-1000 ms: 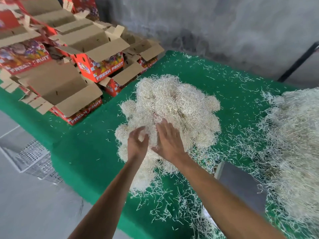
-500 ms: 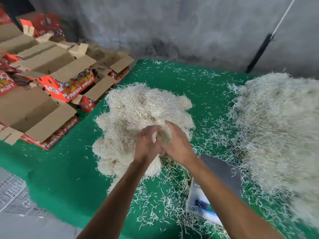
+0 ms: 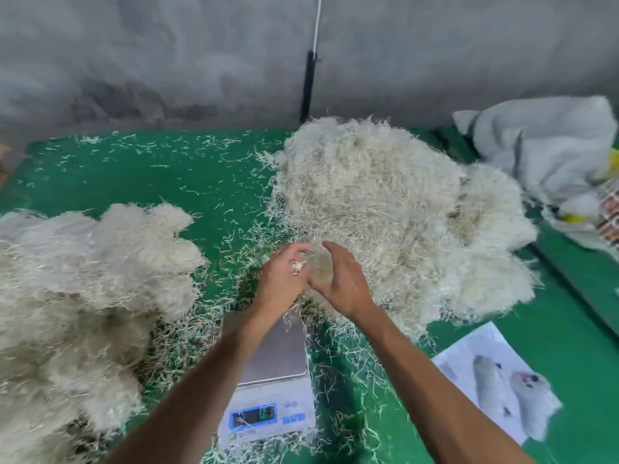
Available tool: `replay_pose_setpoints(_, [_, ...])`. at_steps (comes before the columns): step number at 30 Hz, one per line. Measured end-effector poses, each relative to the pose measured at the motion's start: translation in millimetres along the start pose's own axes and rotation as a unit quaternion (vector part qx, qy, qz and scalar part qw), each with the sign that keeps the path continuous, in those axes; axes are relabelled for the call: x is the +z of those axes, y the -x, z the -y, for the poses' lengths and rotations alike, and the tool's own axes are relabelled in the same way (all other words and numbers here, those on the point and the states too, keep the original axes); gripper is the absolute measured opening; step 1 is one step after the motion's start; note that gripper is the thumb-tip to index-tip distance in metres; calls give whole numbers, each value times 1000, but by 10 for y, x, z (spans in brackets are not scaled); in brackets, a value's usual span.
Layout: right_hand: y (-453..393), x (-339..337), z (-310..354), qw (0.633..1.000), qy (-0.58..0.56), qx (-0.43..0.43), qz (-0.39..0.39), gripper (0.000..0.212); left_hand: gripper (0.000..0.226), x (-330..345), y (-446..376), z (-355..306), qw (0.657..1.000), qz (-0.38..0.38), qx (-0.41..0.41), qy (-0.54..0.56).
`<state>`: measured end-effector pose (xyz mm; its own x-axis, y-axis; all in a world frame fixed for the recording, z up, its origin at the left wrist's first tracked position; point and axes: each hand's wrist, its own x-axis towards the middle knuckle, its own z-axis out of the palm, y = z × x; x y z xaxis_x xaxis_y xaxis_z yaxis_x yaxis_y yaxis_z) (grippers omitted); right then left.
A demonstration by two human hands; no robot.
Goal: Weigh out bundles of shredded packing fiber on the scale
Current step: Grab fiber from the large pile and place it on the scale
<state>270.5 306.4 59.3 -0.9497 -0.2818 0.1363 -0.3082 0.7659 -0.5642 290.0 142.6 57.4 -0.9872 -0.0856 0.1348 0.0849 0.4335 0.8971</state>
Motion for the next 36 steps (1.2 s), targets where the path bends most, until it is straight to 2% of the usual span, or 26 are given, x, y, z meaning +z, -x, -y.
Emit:
replay_pose_setpoints(3, [-248, 2, -264, 1000, 26, 3, 1, 86, 47, 303, -235, 13, 999, 44, -5, 0])
replay_pose_setpoints(5, [-426, 47, -448, 998, 57, -2, 32, 82, 60, 457, -406, 88, 996, 76, -13, -35])
replay_pose_setpoints(8, [-597, 152, -785, 988, 132, 2, 86, 76, 88, 633, -667, 263, 976, 180, -64, -102])
replay_pose_setpoints(11, [-707, 253, -1105, 975, 203, -4, 96, 43, 111, 877, -813, 505, 943, 277, -102, -156])
replay_pose_setpoints(14, [-801, 321, -1297, 972, 210, 10, 105, 25, 125, 1180, -864, 719, 923, 279, -121, -234])
replay_pose_setpoints(17, [-891, 344, -1340, 989, 80, 69, 106, 24, 111, 1327, -879, 791, 943, 207, -120, -231])
replay_pose_setpoints(18, [-928, 335, -1324, 992, 21, 79, 92, 31, 102, 1304, -924, 791, 954, 175, -127, -209])
replay_pose_setpoints(20, [-971, 286, -1274, 994, -56, 69, 71, 59, 84, 1127, -1078, 708, 967, 122, -182, -131])
replay_pose_setpoints(23, [-932, 284, -1224, 996, -24, 46, 77, 92, 62, 639, -1382, 470, 975, 70, -206, -47])
replay_pose_setpoints(26, [-909, 340, -1110, 998, 32, -12, 51, 98, 57, 153, -1538, 109, 978, 54, -202, -22])
replay_pose_setpoints(29, [-1010, 176, -936, 1000, 2, 26, 5, 111, 22, -180, -1531, -258, 964, -20, -249, 88])
replay_pose_setpoints(30, [-1034, 95, -899, 999, 21, 30, 5, 114, 17, -289, -1506, -337, 962, -44, -241, 118])
replay_pose_setpoints(31, [-1033, 16, -860, 998, 50, 23, 14, 116, 21, -422, -1442, -386, 973, -51, -205, 94])
replay_pose_setpoints(33, [-1035, -125, -741, 996, 81, 24, 34, 116, 49, -604, -1282, -481, 996, -29, -88, -2])
replay_pose_setpoints(34, [-1040, -175, -655, 996, 73, 38, 38, 113, 57, -625, -1218, -501, 998, 9, -62, -20])
replay_pose_setpoints(36, [-1063, -233, -464, 996, 27, 70, 40, 102, 57, -513, -1171, -651, 991, 102, -80, -18])
